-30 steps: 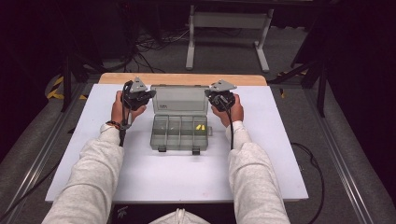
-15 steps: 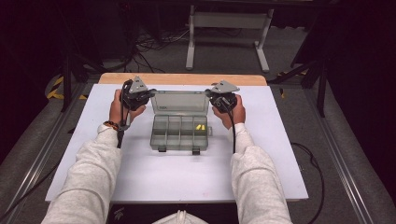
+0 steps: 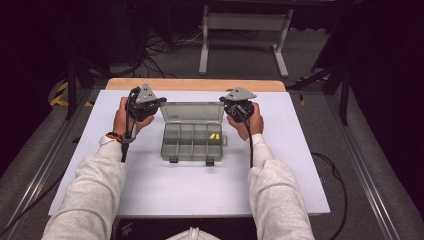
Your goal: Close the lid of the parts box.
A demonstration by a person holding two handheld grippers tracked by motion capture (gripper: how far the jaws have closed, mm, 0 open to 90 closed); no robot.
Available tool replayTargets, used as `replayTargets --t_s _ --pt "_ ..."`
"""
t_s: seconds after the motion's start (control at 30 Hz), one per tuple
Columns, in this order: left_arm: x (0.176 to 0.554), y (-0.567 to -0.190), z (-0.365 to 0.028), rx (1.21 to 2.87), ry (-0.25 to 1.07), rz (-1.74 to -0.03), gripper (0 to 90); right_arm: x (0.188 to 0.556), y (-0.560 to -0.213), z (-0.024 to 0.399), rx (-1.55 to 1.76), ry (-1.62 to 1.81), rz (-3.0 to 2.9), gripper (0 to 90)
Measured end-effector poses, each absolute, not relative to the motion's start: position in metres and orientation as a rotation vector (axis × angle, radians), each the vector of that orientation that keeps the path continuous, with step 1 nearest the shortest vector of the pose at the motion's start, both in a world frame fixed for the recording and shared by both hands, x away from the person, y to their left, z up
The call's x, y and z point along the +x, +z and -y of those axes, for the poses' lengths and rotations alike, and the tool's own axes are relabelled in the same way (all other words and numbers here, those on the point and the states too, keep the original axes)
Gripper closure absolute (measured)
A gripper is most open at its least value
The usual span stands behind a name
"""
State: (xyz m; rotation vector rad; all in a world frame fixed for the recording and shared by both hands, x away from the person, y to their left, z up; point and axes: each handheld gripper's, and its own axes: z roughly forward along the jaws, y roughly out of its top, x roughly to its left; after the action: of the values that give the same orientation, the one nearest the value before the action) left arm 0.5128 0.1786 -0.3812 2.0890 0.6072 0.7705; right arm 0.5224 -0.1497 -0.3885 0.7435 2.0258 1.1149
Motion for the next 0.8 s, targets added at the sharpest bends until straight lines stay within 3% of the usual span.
replayTargets --t_s 0.8 --pt "0.502 -0.379 -0.178 2.174 0.784 -0.550 89.6 0.505 -0.385 0.146 0.738 1.024 -2.075 90.0"
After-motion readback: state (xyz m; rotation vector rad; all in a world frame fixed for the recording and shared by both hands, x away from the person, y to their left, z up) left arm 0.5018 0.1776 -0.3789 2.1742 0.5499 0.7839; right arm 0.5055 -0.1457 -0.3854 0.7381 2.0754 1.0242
